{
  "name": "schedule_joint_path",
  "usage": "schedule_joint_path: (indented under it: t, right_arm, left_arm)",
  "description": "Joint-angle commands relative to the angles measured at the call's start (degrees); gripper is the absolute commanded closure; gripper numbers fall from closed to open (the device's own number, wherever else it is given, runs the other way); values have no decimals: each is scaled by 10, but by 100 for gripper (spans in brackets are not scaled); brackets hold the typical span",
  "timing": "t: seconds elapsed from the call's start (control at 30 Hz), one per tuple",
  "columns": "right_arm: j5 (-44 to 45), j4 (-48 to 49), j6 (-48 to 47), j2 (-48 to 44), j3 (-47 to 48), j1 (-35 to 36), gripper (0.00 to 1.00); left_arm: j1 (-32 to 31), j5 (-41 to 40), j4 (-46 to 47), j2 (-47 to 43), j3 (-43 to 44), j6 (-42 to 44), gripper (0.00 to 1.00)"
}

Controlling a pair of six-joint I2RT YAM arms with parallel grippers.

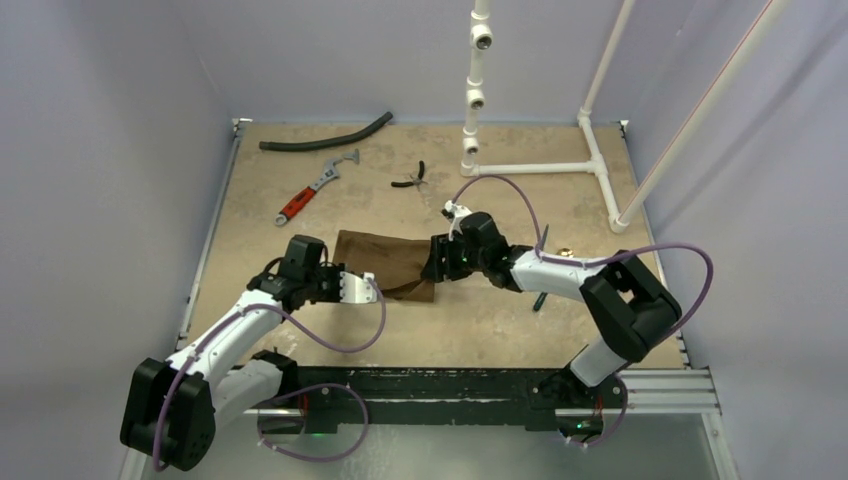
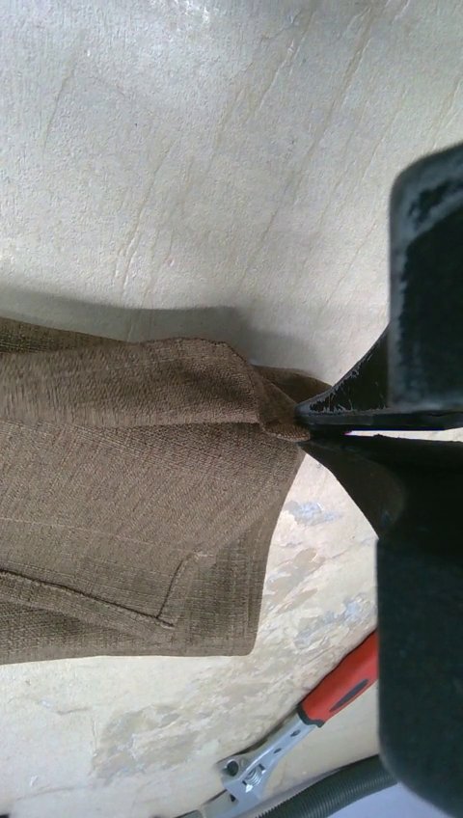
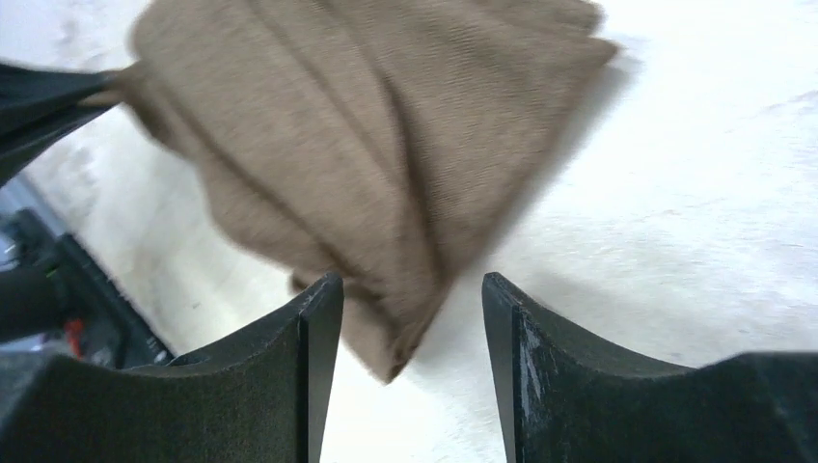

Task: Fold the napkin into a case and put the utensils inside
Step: Fold the lower triangle-folded napkin at the center of the board.

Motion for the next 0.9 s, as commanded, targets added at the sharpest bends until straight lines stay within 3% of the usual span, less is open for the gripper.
schedule_joint_path:
  t: [0.0, 0.13, 0.3, 0.4, 0.63, 0.87]
  right_arm:
    - [94, -72, -36, 14, 67, -8, 41]
    - [108, -64, -67, 39, 164, -11, 45]
    - [27, -25, -83, 156, 305, -11, 62]
    - [-26, 17, -61, 227, 335, 1, 70]
    - [-120, 124, -12, 297, 302, 23, 81]
    - [-152, 199, 10, 294, 260, 29, 79]
  left_arm:
    - [4, 15, -6, -11, 21, -23, 100]
    - [3, 20, -4, -9, 29, -36, 100]
    - [4, 20, -8, -3, 43, -50, 100]
    - [4, 23, -3, -3, 49, -65, 100]
    - [5, 17, 17, 20, 62, -91, 100]
    - [5, -13, 67, 43, 59, -165, 100]
